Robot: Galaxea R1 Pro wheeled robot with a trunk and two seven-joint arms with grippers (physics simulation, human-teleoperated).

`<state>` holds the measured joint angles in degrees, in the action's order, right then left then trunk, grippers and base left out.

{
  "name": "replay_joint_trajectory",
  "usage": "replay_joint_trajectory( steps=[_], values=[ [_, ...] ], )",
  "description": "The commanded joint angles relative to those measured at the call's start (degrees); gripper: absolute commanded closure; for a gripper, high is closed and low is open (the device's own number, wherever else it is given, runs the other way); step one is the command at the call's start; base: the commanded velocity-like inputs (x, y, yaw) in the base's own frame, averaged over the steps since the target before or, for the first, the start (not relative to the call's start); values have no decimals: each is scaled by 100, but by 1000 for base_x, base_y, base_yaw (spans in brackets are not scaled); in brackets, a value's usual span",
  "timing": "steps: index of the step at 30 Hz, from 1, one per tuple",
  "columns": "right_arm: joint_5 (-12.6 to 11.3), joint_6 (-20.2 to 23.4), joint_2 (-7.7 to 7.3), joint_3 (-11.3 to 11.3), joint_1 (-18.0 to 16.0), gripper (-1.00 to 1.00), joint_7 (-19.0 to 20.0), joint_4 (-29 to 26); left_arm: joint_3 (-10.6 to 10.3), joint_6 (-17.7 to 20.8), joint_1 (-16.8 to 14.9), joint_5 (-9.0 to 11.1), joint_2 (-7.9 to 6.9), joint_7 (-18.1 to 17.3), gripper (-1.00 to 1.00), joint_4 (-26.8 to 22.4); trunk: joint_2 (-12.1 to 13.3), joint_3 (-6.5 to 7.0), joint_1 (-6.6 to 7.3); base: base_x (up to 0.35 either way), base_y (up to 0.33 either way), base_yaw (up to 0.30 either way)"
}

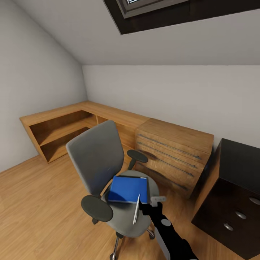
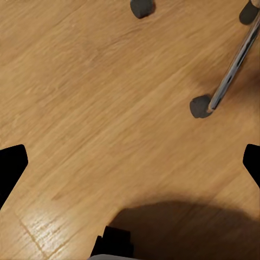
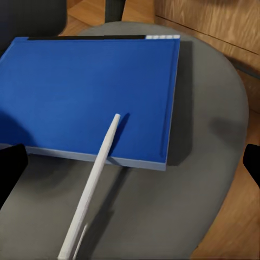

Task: In the bedroom, organize the workspace by keeping the computer under the desk, ensuring the monitor is on the desk, placing the keyboard on the desk next to the monitor, placing the mouse on the desk next to the keyboard, moving the folder from the swivel chair onto the desk next to the mouse, stacking the notebook on top of the folder with the pen on top of the notebook, and positioning the swivel chair next to the desk.

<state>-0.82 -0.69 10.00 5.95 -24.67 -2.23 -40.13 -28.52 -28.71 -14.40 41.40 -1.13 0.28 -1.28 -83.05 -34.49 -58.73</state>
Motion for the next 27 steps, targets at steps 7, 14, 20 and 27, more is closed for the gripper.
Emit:
replay_joint_trajectory(
  steps=[7, 14, 20, 27],
  values=[
    [-694, 423, 0, 33, -3, -100, -182, -28, -48, -12, -2, 44, -1, 3, -100, -3, -3, -5, 0, 0, 0, 0],
    [-1008, 637, 0, 57, -3, -100, -531, -94, -48, -12, -2, 48, -1, 7, -100, 0, -3, -5, 0, 0, 0, 0],
    [-1061, 720, 0, 63, -3, -100, -604, -106, -48, -12, -2, 52, -1, 5, -100, 1, -3, -5, 0, 0, 1, 0],
    [-1069, 741, 0, 64, -3, -100, -618, -109, -48, -12, -2, 53, -1, 7, -100, 1, -3, -5, 0, 0, 133, 0]
  ],
)
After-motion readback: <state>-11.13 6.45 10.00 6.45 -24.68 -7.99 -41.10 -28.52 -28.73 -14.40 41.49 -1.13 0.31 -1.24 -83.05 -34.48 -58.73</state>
